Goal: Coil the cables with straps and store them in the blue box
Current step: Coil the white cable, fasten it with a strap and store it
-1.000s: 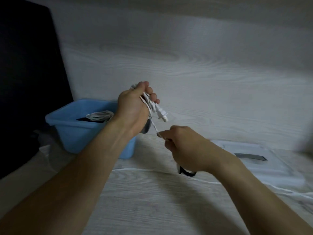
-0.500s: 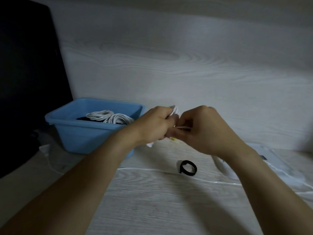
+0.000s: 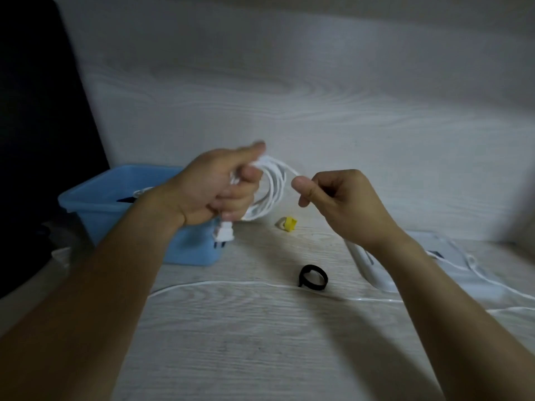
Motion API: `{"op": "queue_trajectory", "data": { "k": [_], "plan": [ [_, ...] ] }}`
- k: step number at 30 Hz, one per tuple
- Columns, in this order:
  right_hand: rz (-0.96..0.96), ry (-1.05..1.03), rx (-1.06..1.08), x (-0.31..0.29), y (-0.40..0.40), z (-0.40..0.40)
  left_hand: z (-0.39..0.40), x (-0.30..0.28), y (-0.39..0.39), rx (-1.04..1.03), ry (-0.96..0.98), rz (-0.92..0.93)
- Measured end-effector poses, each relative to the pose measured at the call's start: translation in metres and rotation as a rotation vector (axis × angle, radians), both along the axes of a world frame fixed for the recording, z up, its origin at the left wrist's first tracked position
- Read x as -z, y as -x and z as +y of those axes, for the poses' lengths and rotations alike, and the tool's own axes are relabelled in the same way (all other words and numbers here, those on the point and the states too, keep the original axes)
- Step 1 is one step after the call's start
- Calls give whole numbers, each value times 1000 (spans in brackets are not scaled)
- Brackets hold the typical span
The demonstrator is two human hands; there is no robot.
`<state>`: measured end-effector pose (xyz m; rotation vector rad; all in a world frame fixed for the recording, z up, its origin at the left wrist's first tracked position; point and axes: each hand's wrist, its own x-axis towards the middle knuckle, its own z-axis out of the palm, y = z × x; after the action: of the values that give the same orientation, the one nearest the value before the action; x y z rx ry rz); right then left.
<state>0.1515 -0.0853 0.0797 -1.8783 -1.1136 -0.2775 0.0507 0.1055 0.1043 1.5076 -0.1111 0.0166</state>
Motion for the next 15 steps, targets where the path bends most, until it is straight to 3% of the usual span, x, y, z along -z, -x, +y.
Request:
{"op": "queue_trajectory", "data": {
  "k": [3, 8, 15],
  "plan": [
    [-4, -11, 26, 6, -1, 3, -4, -4, -4, -23, 308, -113],
    [-28, 134, 1, 15, 4, 12, -18, 1, -15, -237, 648, -167],
    [-92, 278, -13, 19, 10, 18, -13, 0, -22, -435, 892, -250]
  ]
}}
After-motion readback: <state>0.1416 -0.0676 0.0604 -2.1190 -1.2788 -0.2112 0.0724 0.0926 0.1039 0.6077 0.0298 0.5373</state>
